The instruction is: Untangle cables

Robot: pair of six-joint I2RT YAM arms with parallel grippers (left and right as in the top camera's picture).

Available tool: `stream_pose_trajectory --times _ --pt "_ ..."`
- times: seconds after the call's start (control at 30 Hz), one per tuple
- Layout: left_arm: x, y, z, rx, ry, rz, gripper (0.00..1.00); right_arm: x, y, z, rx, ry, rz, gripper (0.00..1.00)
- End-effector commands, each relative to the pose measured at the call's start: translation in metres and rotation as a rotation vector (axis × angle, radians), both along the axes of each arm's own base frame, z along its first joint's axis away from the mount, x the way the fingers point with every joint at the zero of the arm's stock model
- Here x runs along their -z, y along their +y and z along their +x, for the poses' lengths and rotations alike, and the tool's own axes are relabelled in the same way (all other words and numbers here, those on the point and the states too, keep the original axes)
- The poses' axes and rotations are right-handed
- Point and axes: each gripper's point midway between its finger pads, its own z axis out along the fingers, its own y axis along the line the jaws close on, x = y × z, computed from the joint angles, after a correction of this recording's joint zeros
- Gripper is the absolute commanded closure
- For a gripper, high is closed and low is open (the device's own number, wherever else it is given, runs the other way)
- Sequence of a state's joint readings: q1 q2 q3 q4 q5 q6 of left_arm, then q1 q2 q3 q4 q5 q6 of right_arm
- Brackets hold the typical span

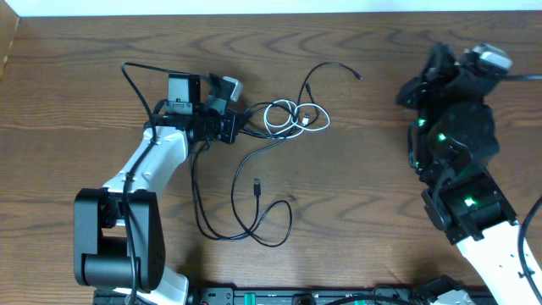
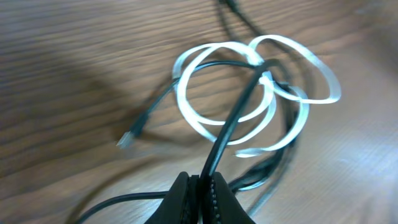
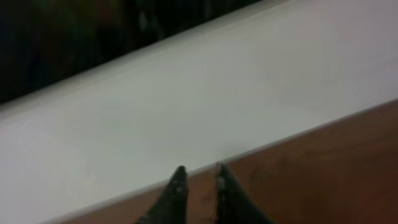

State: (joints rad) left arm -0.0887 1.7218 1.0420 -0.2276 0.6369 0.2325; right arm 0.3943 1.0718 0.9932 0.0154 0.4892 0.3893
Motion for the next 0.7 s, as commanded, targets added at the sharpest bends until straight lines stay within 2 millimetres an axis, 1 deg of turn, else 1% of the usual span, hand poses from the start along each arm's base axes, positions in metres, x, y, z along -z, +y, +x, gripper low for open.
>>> stream_pose_trajectory --times 0.0,0.03,0.1,0.13,0.17,0.2,0.27,0.3,0.33,0.4,0.5,0.57,0.63,0.67 --pt "-0.013 -0.030 -0.014 0.103 0.015 -0.126 0.92 0.036 0.046 0.011 -0.232 0.120 0.010 0.80" --pt "-0.016 -0.035 -0.017 0.123 0.018 -0.144 0.92 0.050 0.056 0.013 -0.284 0.166 0.011 0.77" --pt "-0.021 -0.047 -0.024 0.164 0.024 -0.184 0.92 0.076 0.071 0.017 -0.352 0.245 0.007 0.71" --pt "-0.025 -0.054 -0.028 0.190 0.026 -0.205 0.92 0.089 0.077 0.018 -0.377 0.288 0.003 0.70" --pt "-0.028 -0.059 -0.032 0.210 0.028 -0.220 0.92 0.103 0.081 0.020 -0.395 0.327 0.000 0.66" --pt "-0.032 -0.070 -0.040 0.244 0.033 -0.234 0.92 0.133 0.089 0.024 -0.421 0.416 -0.009 0.59" --pt "-0.034 -0.079 -0.047 0.267 0.038 -0.232 0.92 0.159 0.095 0.025 -0.443 0.493 -0.015 0.51" --pt "-0.036 -0.082 -0.049 0.276 0.038 -0.232 0.92 0.173 0.098 0.026 -0.458 0.532 -0.016 0.49" --pt "-0.036 -0.086 -0.053 0.285 0.043 -0.221 0.92 0.197 0.106 0.024 -0.495 0.602 -0.011 0.46" --pt "-0.033 -0.085 -0.053 0.274 0.043 -0.194 0.92 0.217 0.114 0.021 -0.538 0.661 -0.006 0.48" --pt "-0.020 -0.072 -0.044 0.212 0.039 -0.101 0.89 0.239 0.125 0.013 -0.617 0.733 0.000 0.52" --pt "-0.012 -0.062 -0.038 0.166 0.031 -0.030 0.85 0.250 0.131 0.007 -0.648 0.776 0.012 0.63" --pt "-0.009 -0.058 -0.035 0.146 0.027 0.000 0.83 0.261 0.134 0.001 -0.658 0.814 0.008 0.71" --pt "-0.009 -0.058 -0.035 0.146 0.026 0.000 0.78 0.267 0.136 -0.001 -0.660 0.835 0.003 0.73"
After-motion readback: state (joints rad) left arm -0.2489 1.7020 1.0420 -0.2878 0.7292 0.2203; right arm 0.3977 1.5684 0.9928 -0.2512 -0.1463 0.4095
